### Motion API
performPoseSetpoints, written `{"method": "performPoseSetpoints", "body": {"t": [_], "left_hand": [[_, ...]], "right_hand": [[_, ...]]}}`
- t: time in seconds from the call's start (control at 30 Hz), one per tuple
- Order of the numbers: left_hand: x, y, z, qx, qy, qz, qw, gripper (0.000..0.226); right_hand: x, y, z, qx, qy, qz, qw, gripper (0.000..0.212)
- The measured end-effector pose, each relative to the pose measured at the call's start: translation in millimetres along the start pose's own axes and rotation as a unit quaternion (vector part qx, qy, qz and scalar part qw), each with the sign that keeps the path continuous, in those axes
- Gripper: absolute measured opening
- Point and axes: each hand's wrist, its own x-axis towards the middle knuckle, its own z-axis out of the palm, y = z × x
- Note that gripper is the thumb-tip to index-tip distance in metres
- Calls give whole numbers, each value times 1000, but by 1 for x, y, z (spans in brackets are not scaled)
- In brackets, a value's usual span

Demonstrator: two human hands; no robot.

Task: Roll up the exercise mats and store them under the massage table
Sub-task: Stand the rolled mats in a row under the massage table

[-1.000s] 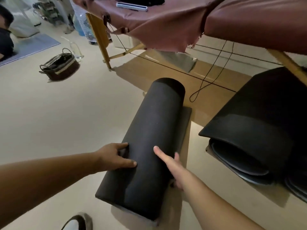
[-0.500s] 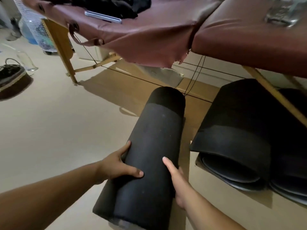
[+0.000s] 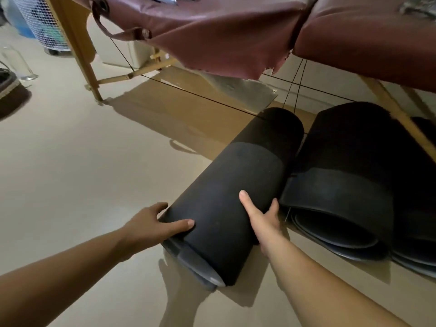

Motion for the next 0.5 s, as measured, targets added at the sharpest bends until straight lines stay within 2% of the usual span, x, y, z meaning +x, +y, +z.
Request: {"method": "performPoseSetpoints", "body": {"t": [0.1, 0.17, 0.23, 0.3, 0.33, 0.43, 0.5], "left_hand": [[-12, -19, 8, -74, -7, -23, 997, 115], [-8, -20, 16, -91, 25, -12, 995, 118], [1, -17, 27, -96, 59, 7, 994, 111], [12, -7, 40, -88, 78, 22, 993, 99], [19, -2, 45, -83, 86, 27, 992, 100], [53, 13, 53, -72, 92, 19, 993, 129], [76, 28, 55, -76, 85, 14, 993, 137]], "right_hand": [[8, -1, 4, -42, 20, -18, 999, 130], [11, -10, 3, -184, 54, -52, 980, 123], [10, -19, 1, -363, 107, -162, 912, 102], [3, -25, 3, -448, 113, -275, 843, 82], [-3, -26, 4, -479, 97, -304, 818, 77], [-14, -22, 4, -539, 53, -336, 770, 77], [-14, -19, -2, -553, 56, -372, 744, 74]]}}
